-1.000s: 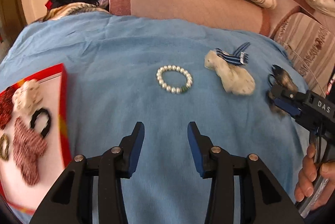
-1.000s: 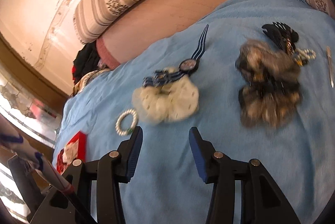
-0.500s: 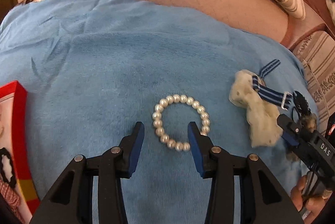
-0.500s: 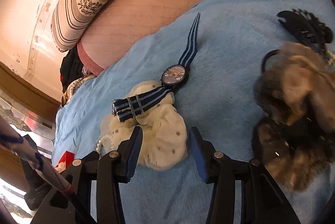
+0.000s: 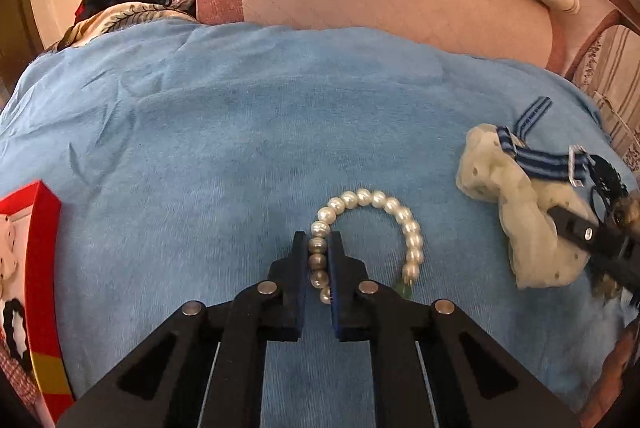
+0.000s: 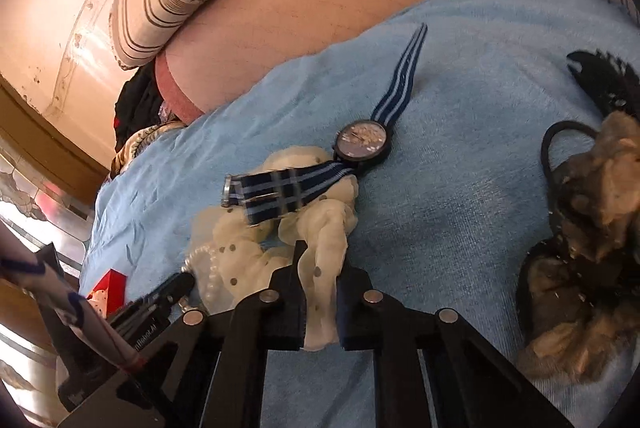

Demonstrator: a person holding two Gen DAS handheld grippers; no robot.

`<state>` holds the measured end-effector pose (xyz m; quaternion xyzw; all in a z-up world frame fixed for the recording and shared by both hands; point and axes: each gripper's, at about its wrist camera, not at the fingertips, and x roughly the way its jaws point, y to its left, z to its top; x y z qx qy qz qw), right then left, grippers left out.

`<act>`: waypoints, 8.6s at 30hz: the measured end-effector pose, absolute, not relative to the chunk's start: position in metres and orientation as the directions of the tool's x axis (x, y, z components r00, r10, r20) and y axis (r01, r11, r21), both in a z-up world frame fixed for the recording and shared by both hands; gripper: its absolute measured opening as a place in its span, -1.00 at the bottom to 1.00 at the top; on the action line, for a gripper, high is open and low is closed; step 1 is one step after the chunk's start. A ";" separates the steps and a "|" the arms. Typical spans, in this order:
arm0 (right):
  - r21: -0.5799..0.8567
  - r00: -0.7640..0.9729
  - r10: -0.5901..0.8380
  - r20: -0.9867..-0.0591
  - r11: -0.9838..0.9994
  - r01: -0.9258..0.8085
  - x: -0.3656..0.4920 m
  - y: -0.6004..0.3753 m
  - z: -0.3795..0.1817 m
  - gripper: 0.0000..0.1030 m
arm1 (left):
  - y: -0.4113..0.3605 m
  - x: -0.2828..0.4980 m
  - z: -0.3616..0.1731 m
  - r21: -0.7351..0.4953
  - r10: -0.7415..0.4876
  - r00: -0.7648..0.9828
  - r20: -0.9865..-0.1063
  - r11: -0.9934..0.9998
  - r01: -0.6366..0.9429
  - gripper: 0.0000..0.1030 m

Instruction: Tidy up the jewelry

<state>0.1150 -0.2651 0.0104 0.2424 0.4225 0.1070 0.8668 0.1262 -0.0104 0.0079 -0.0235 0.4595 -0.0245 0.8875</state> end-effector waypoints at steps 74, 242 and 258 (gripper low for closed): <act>0.410 0.726 0.424 -0.542 0.887 -0.212 -0.138 -0.188 0.082 -0.78 | 0.049 -0.133 0.123 -0.122 -0.135 0.767 -0.628 0.990 0.075 -0.82; 0.302 0.528 0.574 -0.626 0.802 -0.515 -0.095 0.027 0.100 -0.22 | 0.206 -0.168 0.132 -0.022 0.333 0.811 -0.481 0.920 -0.391 0.13; 0.332 0.607 0.584 -0.539 0.809 -0.485 -0.129 -0.031 0.140 -0.04 | 0.162 -0.216 0.194 0.019 0.341 0.855 -0.391 0.931 -0.363 0.48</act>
